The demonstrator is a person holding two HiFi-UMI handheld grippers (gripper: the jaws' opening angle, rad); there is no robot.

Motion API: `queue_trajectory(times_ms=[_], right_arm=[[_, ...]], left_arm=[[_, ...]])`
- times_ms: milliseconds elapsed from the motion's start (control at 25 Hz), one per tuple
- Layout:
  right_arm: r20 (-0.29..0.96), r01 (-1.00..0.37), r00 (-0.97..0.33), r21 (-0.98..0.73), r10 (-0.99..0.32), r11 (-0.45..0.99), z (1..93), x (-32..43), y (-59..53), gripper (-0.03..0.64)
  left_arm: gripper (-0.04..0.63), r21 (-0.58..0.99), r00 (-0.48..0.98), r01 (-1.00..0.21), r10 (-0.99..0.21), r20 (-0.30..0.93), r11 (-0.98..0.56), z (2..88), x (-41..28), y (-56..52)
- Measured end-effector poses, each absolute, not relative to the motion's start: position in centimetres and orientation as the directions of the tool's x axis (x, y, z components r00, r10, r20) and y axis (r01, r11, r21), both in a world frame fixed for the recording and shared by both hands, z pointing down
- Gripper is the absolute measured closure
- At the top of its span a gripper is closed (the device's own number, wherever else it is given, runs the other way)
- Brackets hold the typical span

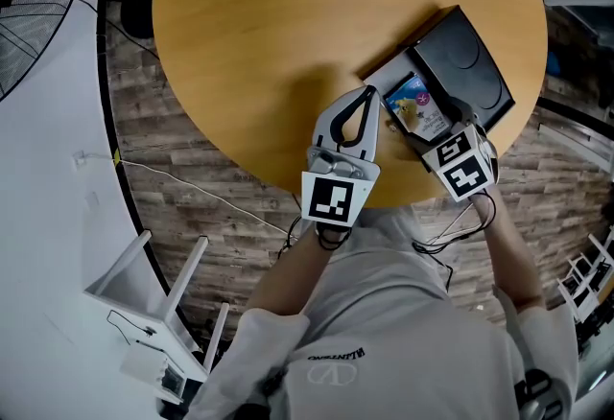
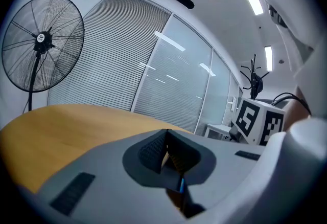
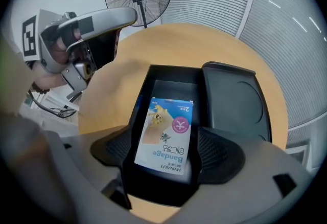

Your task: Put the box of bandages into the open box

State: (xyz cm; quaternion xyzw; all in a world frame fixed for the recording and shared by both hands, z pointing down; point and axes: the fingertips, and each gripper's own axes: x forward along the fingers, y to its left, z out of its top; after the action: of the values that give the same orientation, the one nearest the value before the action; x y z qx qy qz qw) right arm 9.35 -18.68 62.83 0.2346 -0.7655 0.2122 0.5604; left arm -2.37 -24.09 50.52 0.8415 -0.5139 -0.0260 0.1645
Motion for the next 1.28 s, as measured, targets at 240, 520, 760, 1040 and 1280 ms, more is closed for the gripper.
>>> queue_trajectory(times_ms=[240,520,760,1040,1280], right_arm=[[0.952,-0.604,-0.271,-0.05,-0.145,0.795,62.3,9.1,-18.8,0.23],[0.927,-0.638,-0.298,-0.016,-0.228,0.77,60.6,9.3,-19.6,0.232],[0.886,-0.658,-0.32,0.047,-0.336,0.752,58.3,9.5,-20.7,0.235],[0.807,-0.697,-0.331,0.141,-0.489,0.704,55.1,10.4,-21.9,0.423],[0.727,-0.737,-0.361,0.16,-0.584,0.656,52.2,11.1,-22.1,0.505]], left_arm=[[0.588,0.302,0.472,-0.855,-0.874,0.12,-0.421,50.3,-2.5,-24.0],[0.588,0.295,0.477,-0.853,-0.872,0.108,-0.43,49.6,-2.4,-23.8],[0.588,0.291,0.481,-0.85,-0.872,0.093,-0.439,48.6,-2.3,-23.6],[0.588,0.285,0.484,-0.849,-0.871,0.085,-0.445,47.9,-1.9,-23.1],[0.588,0.266,0.486,-0.851,-0.872,0.067,-0.453,46.5,-1.4,-22.2]])
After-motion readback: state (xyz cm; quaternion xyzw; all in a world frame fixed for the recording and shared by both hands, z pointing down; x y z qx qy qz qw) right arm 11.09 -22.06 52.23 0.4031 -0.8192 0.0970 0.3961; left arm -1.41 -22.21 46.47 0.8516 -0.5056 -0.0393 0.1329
